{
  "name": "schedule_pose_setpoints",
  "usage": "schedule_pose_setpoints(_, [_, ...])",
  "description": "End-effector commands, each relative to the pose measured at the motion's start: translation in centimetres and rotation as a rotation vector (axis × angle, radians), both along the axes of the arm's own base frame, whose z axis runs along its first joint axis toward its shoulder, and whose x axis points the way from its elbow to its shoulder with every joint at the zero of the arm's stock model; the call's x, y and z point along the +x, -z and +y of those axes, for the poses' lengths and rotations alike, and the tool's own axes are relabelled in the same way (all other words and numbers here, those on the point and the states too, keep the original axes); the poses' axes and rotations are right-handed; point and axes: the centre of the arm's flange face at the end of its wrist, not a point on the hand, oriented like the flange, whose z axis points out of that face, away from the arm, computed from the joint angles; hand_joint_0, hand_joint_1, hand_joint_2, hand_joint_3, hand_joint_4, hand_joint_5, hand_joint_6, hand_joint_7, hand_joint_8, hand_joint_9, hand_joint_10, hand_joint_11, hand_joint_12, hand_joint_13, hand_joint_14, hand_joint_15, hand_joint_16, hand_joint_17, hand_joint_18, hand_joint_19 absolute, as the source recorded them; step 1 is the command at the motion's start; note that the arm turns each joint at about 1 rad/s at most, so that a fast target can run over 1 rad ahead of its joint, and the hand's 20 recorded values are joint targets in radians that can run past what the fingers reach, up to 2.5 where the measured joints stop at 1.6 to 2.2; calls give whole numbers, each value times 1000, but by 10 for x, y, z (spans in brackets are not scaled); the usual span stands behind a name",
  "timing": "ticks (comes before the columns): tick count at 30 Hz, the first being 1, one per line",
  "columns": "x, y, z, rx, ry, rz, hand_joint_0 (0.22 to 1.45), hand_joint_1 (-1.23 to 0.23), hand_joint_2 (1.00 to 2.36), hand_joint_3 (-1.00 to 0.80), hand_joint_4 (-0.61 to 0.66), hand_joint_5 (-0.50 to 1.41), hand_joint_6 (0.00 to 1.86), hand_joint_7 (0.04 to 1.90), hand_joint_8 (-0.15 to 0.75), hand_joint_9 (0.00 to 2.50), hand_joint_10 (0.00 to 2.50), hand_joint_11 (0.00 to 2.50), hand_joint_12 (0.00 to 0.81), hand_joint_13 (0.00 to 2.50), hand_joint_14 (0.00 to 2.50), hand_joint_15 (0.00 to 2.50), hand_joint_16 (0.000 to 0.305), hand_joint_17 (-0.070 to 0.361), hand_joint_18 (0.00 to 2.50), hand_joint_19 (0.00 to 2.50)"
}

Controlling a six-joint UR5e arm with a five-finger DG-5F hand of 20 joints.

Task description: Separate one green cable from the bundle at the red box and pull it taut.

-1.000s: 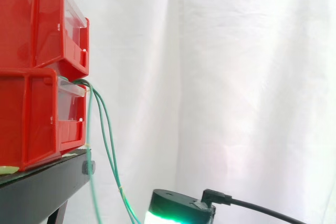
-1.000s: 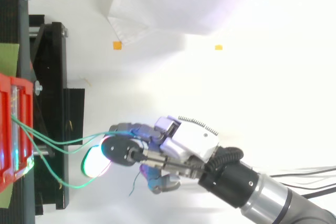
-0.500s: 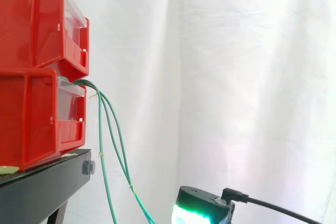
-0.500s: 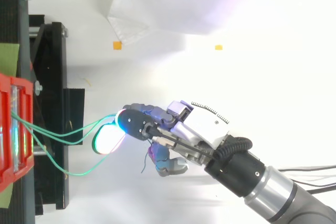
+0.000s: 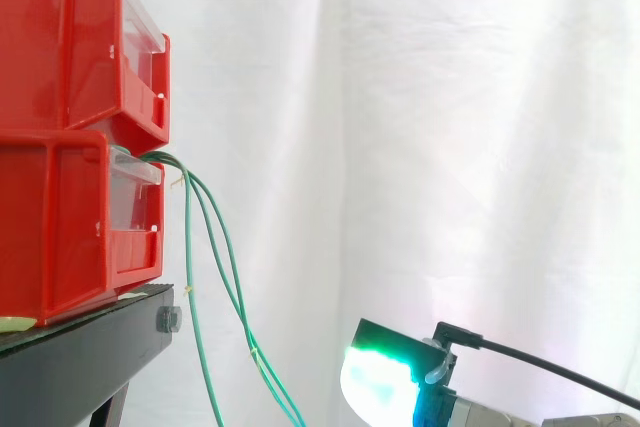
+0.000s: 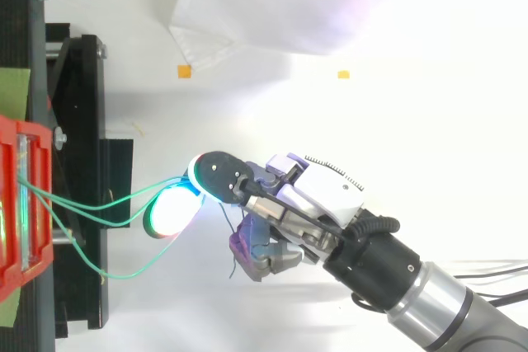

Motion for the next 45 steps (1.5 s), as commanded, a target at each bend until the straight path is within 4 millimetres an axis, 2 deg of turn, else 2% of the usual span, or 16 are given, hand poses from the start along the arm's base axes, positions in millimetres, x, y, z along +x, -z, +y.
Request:
schedule_pose_setpoints(1, [-1,-1,1,8,-6,12,525,-492,1000,-500,192,113,503,1332,182,2500,27,1919,362,1841,700,1602,56,126,1596,1291])
schedule_pose_setpoints(8, [-3,-6,2,0,-13,45,476,-534,1000,-500,152,130,500,1457,182,2500,32,1876,382,1916,617,1629,63,141,1656,1164])
schedule_pose_setpoints(10, [-9,-16,3,-1,-36,99,465,-563,1000,-500,141,128,510,1451,195,2500,32,1885,390,1931,598,1632,65,146,1664,1128])
schedule_pose_setpoints(15, [-16,-26,10,14,-56,120,489,-646,1000,-500,114,113,581,1280,181,2500,32,1899,384,1931,597,1632,61,136,1675,1202])
schedule_pose_setpoints(17, [-17,-29,12,15,-61,121,514,-663,1000,-500,100,112,594,1230,146,2500,32,1896,375,1934,582,1655,57,127,1683,1282])
schedule_pose_setpoints(27, [-20,-27,18,22,-84,134,514,-634,1000,-500,105,112,594,1240,172,2500,33,1910,371,1956,558,1688,57,127,1694,1296])
schedule_pose_setpoints(34, [-35,-11,11,-21,-86,219,577,-778,1000,-500,105,103,615,1193,201,2500,31,1934,359,1906,573,1709,51,116,1651,1441])
schedule_pose_setpoints(40, [-40,-10,9,-39,-84,258,618,-848,1020,-229,100,75,672,1103,277,2407,23,2029,367,1799,639,1674,51,116,1542,1477])
schedule_pose_setpoints(42, [-40,-10,9,-39,-84,258,623,-865,1021,-190,131,66,657,1146,294,2364,20,2055,368,1759,665,1657,54,121,1524,1453])
schedule_pose_setpoints(45, [-40,-10,9,-39,-84,258,638,-874,1020,-215,227,43,596,1347,314,2184,9,2064,369,1631,687,1635,52,116,1387,1466])
